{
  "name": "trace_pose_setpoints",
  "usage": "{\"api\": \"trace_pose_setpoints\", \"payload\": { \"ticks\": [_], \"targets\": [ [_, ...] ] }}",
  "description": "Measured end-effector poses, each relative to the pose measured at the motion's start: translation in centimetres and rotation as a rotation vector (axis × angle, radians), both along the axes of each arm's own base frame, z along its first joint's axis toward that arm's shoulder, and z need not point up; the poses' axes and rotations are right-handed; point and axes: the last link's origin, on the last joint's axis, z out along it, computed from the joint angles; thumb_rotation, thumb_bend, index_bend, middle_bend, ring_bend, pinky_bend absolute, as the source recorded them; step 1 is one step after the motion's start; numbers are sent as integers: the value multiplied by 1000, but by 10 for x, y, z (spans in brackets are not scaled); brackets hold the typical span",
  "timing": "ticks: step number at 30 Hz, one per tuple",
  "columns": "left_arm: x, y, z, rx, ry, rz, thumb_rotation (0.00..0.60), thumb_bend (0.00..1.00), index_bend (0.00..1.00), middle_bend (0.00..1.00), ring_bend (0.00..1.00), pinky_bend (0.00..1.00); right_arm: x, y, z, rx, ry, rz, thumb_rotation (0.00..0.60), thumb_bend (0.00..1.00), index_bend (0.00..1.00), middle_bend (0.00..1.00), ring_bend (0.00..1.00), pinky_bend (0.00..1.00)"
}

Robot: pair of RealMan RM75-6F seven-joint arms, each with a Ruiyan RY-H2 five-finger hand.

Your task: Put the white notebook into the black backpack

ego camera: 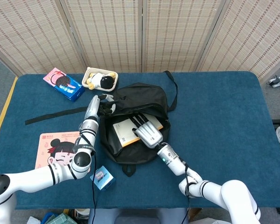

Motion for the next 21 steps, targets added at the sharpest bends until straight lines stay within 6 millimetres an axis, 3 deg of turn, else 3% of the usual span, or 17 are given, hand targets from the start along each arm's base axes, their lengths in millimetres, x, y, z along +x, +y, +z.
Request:
{"api": "trace_pose_setpoints", "payload": {
  "ticks": [3,8,10,16,21],
  "targets": [
    [-1,0,1,0,-2,2,600,548,664,254,145,194,3,2,-4,6,5,-4,600,312,469,12,0,23],
    [-4,0,4,4,-2,7,600,548,664,253,145,194,4,4,-6,14,19,-27,600,107,109,0,0,0],
    [-5,0,5,6,-3,10,600,548,664,253,145,194,4,5,-4,17,16,-32,600,64,33,0,0,0],
    [-7,0,6,0,-4,8,600,544,655,245,140,194,6,12,10,25,-14,-13,600,31,0,0,0,0],
    [-4,-5,7,-17,-11,-23,600,537,555,207,102,194,5,24,30,35,-32,35,600,31,0,0,0,0]
  ]
}}
